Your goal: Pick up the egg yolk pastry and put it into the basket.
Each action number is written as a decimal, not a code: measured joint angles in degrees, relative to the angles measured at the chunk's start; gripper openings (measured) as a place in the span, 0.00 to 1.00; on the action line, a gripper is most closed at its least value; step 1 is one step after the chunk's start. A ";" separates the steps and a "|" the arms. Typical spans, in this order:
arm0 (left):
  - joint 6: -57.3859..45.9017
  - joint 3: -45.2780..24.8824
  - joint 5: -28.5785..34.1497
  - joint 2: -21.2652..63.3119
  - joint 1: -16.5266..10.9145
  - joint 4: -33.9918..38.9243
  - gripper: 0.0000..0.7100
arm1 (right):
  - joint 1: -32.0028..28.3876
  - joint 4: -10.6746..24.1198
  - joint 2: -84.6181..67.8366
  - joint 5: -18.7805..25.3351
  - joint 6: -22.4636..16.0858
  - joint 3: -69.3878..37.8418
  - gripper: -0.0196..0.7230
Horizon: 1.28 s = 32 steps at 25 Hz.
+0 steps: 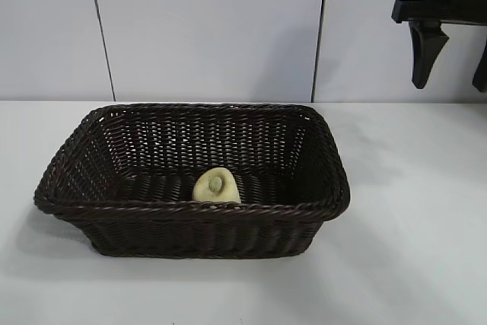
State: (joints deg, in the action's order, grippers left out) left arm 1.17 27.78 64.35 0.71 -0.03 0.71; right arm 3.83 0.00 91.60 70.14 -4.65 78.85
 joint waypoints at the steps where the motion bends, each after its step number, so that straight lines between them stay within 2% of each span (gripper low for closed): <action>1: 0.00 0.00 0.00 0.00 0.00 0.00 0.80 | 0.00 0.00 -2.10 0.00 0.00 -2.14 0.72; 12: 0.00 0.00 0.00 0.00 0.00 0.00 0.80 | 0.00 0.00 -28.80 -0.09 1.28 -28.52 0.72; 20: 0.00 0.00 0.00 0.00 0.00 0.00 0.80 | 0.00 0.00 -44.59 -7.73 1.46 -45.99 0.72; 24: 0.00 0.00 0.00 0.00 0.00 0.00 0.80 | 0.00 0.00 -51.26 -9.32 1.46 -51.50 0.72; 32: 0.00 0.00 0.00 0.00 0.00 0.00 0.80 | 0.00 -0.50 -62.97 -10.14 1.46 -51.76 0.72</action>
State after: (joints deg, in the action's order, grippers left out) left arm 1.17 27.78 64.35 0.71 -0.03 0.71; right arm 3.83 -0.50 28.63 59.99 -3.19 27.09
